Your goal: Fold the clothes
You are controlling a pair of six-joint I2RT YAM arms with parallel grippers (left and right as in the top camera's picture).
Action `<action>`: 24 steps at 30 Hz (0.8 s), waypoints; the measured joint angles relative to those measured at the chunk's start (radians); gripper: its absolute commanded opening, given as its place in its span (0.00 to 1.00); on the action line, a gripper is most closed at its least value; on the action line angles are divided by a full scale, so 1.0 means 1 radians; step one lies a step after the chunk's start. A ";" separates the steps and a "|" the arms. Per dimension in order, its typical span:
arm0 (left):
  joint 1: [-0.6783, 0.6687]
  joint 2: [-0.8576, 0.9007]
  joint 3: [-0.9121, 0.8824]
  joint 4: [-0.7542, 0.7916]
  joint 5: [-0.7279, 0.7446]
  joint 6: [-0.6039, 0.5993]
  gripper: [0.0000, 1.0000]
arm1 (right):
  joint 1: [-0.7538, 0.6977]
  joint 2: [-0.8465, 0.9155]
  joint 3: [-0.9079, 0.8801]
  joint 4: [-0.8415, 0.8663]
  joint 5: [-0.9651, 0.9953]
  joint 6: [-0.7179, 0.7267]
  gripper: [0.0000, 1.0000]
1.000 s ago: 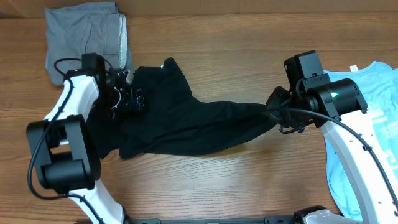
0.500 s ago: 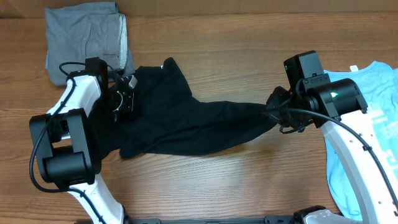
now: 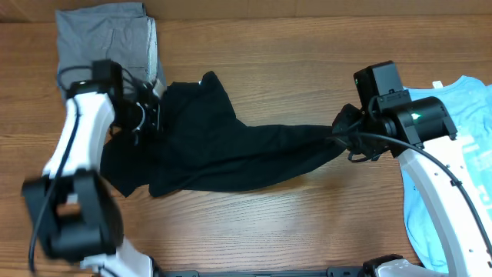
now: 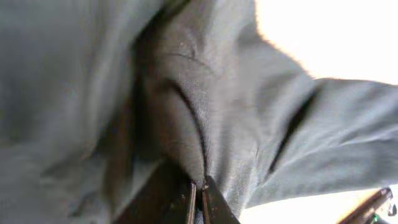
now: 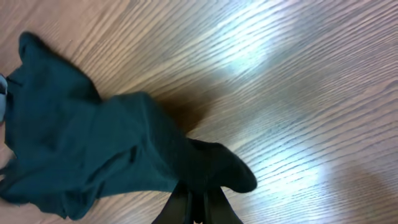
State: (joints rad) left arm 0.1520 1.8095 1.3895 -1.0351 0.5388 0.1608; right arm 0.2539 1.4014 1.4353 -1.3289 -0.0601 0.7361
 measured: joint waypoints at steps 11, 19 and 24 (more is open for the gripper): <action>0.000 -0.569 0.056 -0.019 0.023 -0.134 0.04 | -0.059 -0.127 0.136 -0.046 0.024 -0.003 0.04; -0.002 -0.839 0.282 -0.091 0.045 -0.209 0.04 | -0.063 -0.253 0.374 -0.154 0.047 -0.005 0.04; -0.002 -0.963 0.496 -0.117 0.024 -0.271 0.04 | -0.063 -0.313 0.579 -0.238 0.071 -0.004 0.04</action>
State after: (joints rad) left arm 0.1501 0.8467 1.8854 -1.1522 0.5629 -0.1104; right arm 0.1905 1.0885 2.0144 -1.5669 0.0113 0.7322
